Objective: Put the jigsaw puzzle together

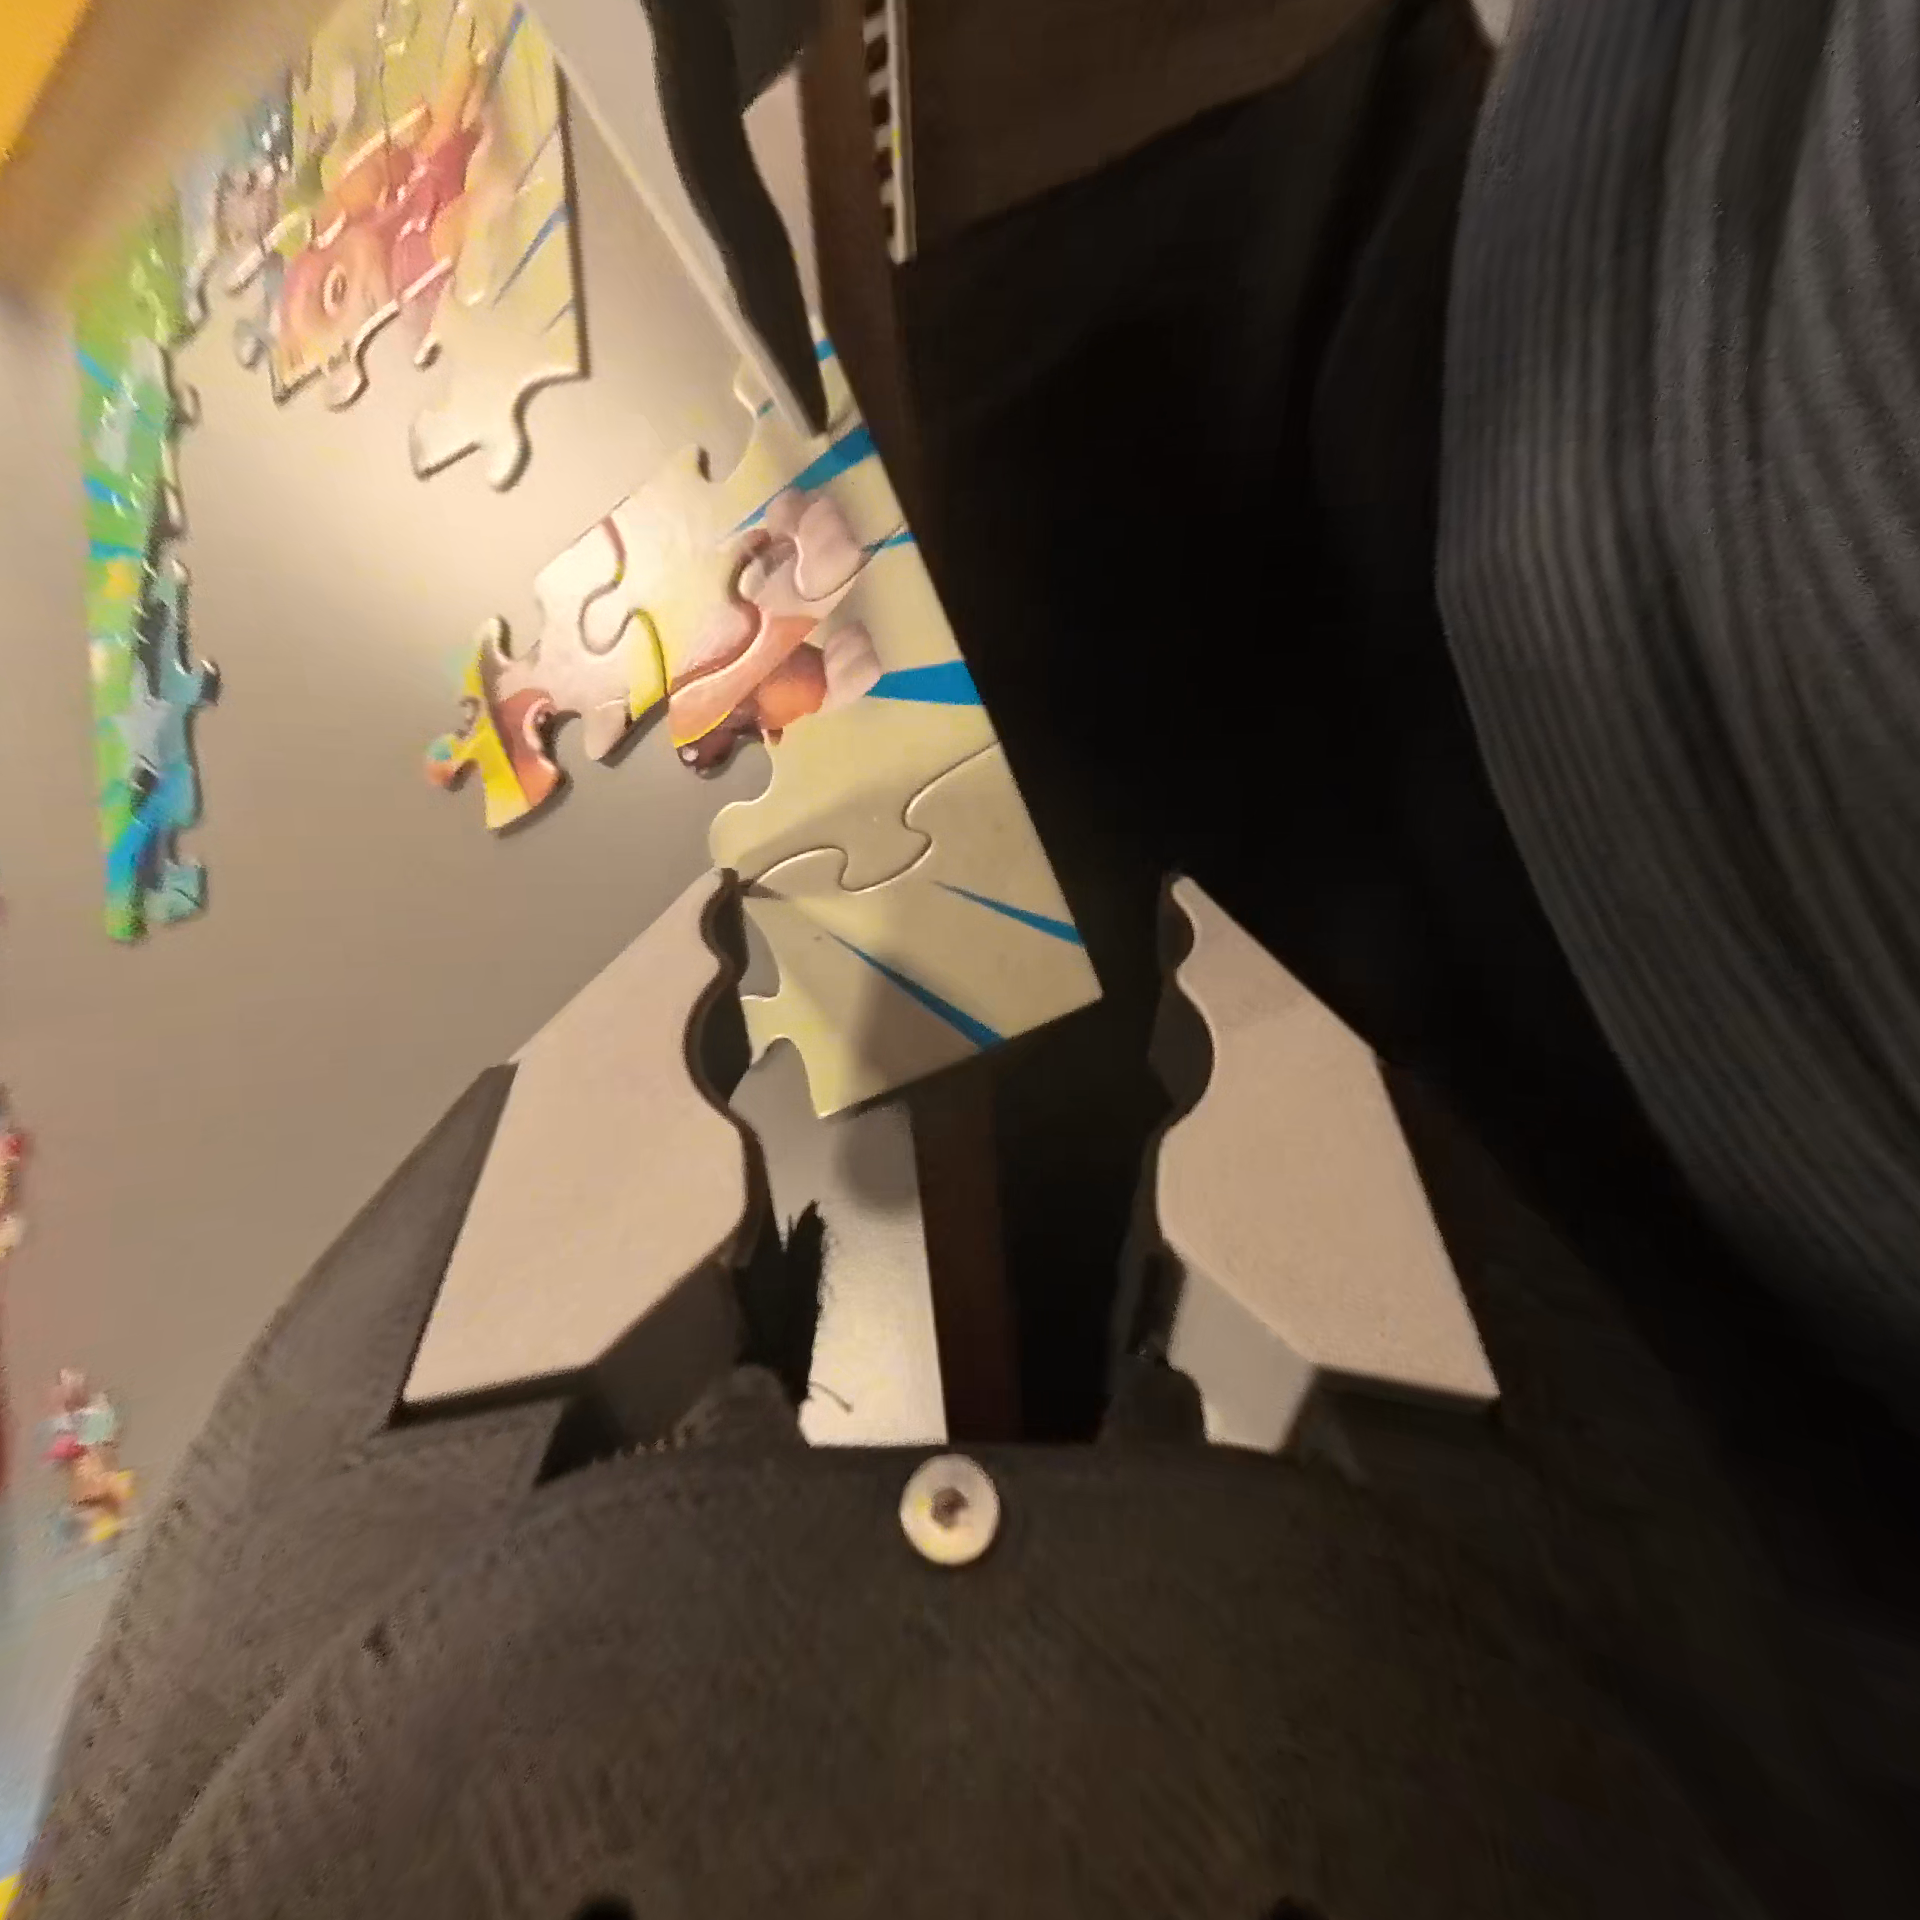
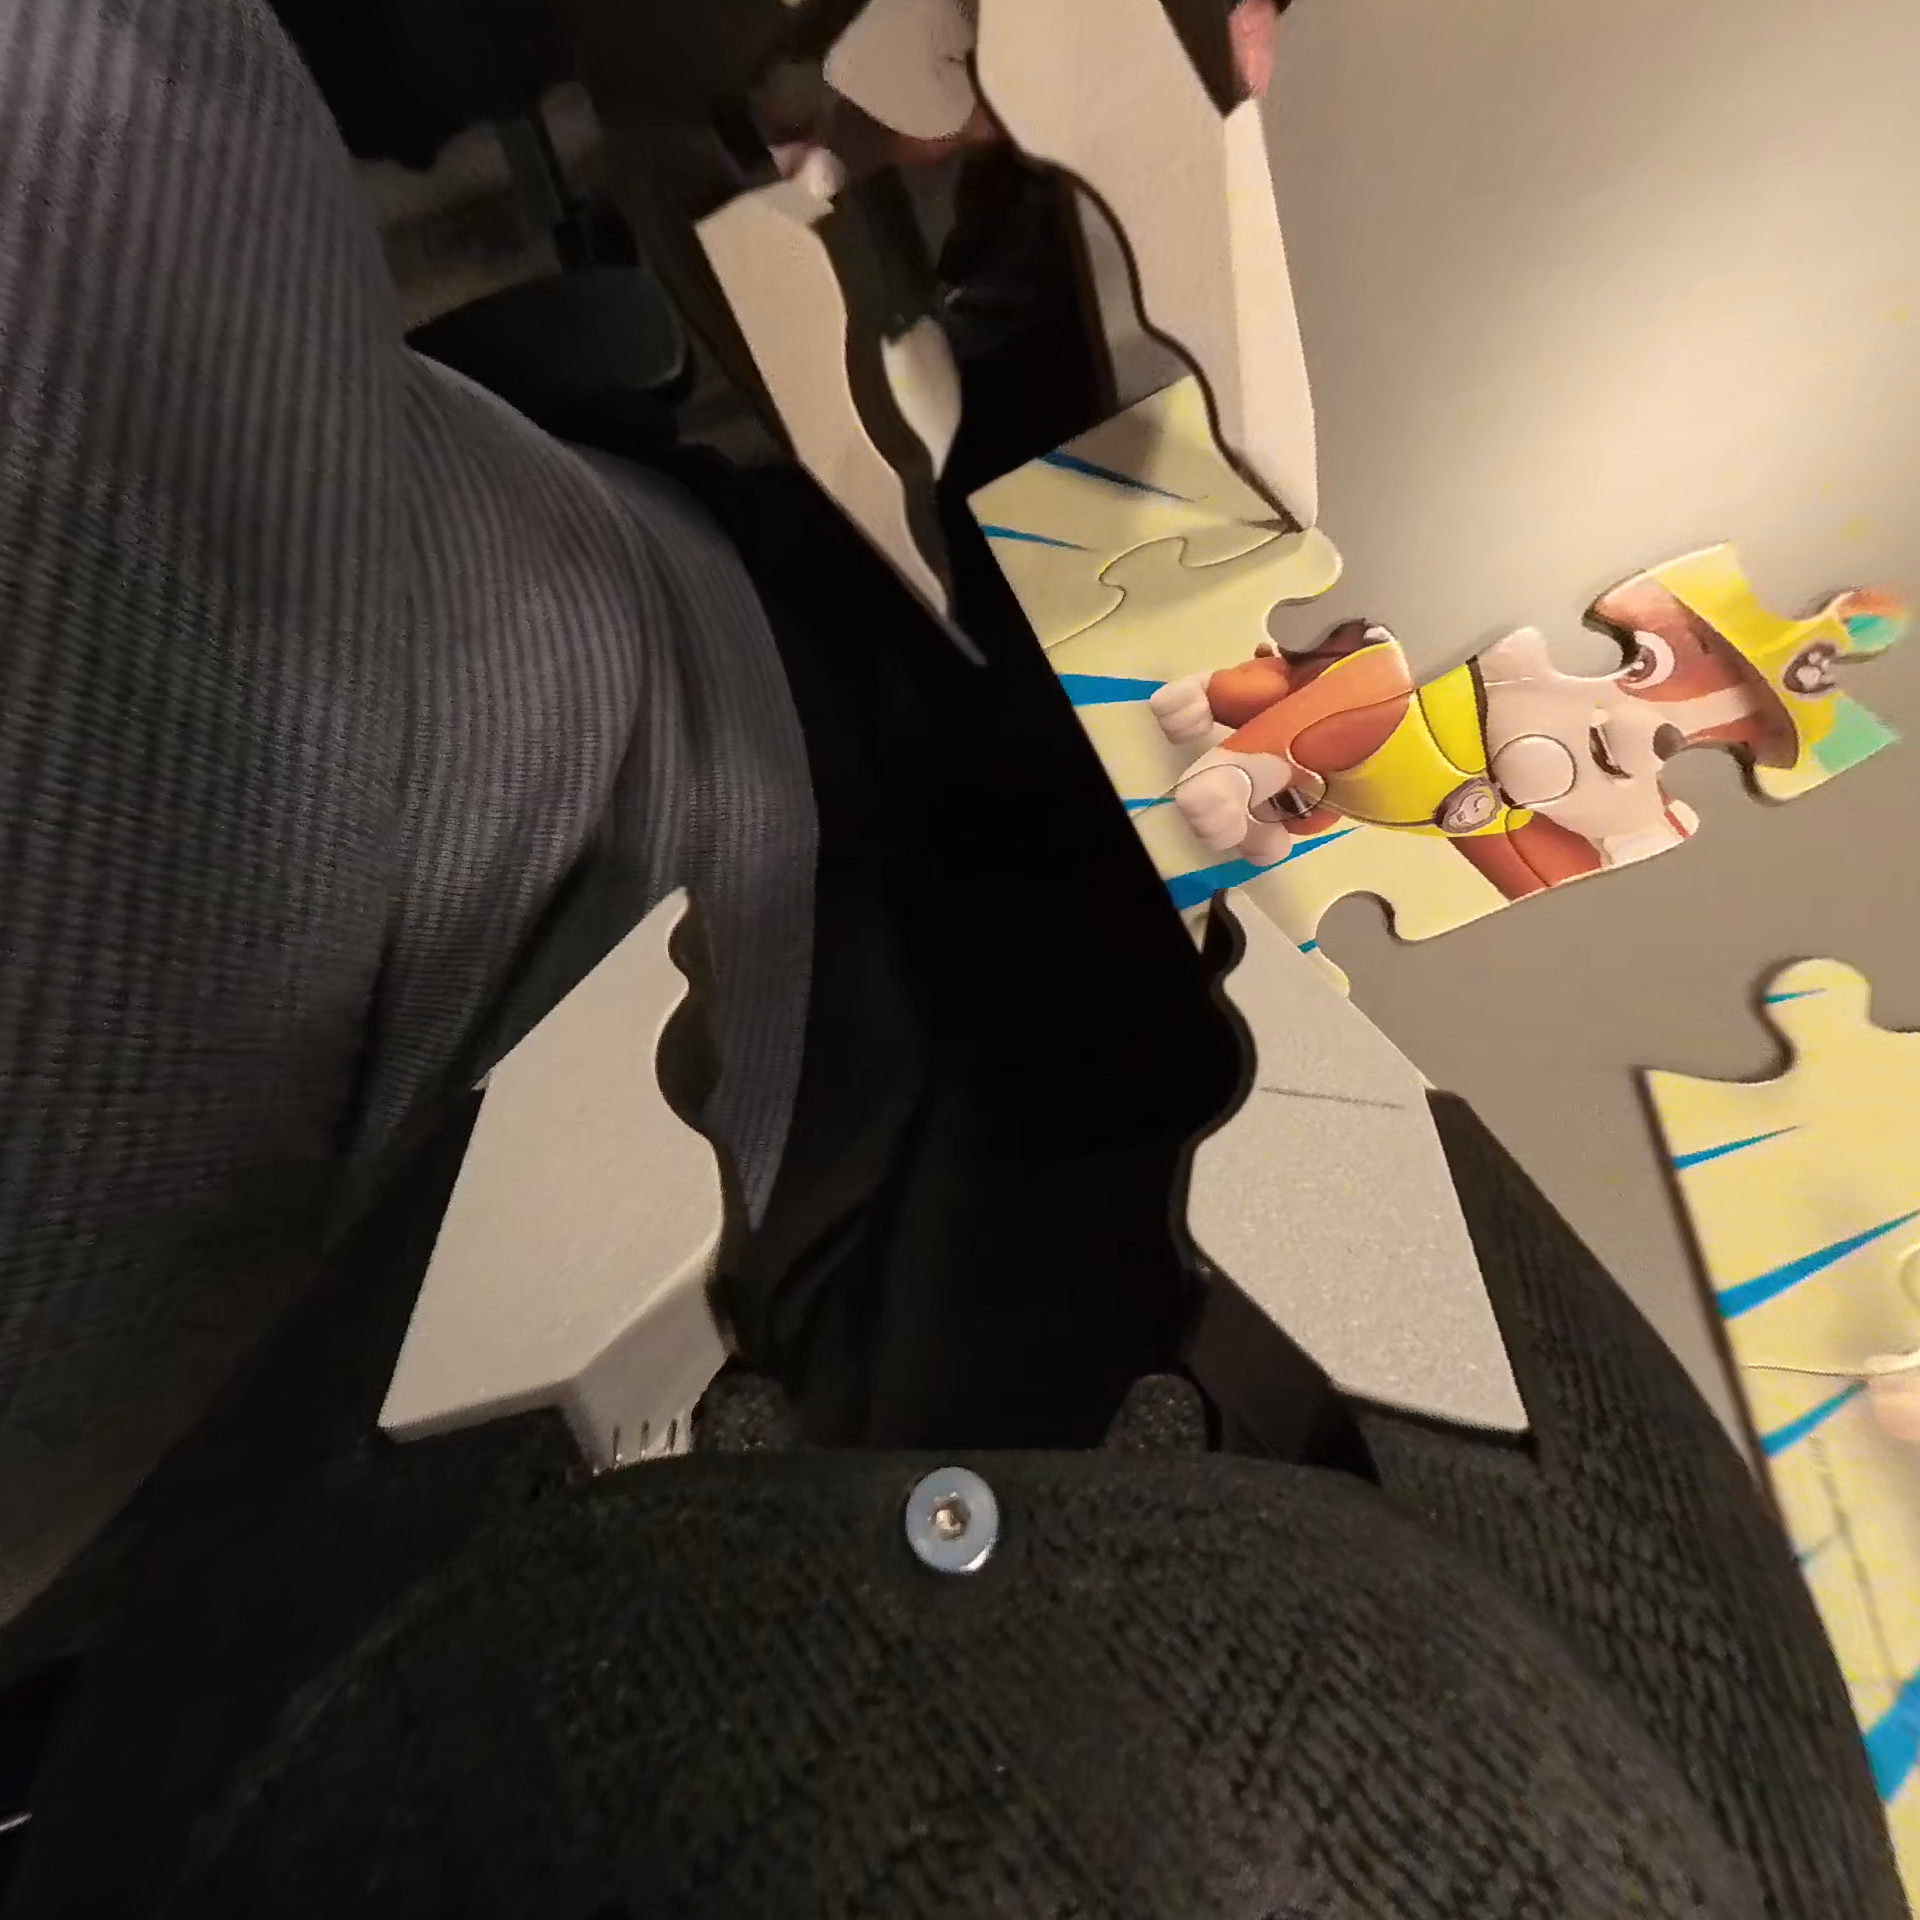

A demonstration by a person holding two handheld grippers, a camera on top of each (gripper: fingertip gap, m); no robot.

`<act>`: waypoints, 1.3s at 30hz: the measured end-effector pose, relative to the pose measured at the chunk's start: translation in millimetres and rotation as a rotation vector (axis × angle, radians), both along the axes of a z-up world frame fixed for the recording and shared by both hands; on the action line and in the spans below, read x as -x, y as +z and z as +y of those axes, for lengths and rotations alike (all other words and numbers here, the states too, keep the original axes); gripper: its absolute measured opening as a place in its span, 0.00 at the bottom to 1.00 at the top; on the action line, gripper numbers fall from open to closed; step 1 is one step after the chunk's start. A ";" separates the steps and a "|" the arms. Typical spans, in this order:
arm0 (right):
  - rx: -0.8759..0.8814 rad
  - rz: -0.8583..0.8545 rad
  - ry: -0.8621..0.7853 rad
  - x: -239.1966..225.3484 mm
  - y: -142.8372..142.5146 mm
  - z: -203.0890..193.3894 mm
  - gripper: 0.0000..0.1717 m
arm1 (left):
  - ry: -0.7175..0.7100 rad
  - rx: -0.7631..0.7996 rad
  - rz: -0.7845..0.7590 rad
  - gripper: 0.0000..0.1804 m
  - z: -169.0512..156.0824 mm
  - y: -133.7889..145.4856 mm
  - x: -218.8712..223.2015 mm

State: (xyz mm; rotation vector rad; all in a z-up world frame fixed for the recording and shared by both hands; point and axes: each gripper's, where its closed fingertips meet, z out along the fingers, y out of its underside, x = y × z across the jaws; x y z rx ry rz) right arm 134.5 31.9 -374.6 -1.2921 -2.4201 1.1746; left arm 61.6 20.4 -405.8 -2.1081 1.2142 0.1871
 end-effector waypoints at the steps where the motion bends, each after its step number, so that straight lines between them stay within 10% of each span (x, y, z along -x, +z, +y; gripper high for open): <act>1: -0.002 0.000 0.008 -3.1 0.0 -2.5 0.53 | -0.021 -0.032 0.035 0.41 -1.4 -0.5 -0.6; 8: -0.319 0.268 0.002 5.3 -2.9 22.0 0.31 | -0.081 -0.320 0.095 0.38 -9.3 20.7 -6.2; 16: -0.700 0.609 0.082 20.9 5.9 17.1 0.08 | -0.093 -0.456 0.121 0.09 -6.7 48.5 -10.0; 39: -0.874 0.569 0.029 30.9 -11.4 43.1 0.04 | -0.020 -0.532 0.190 0.00 -1.0 54.3 26.5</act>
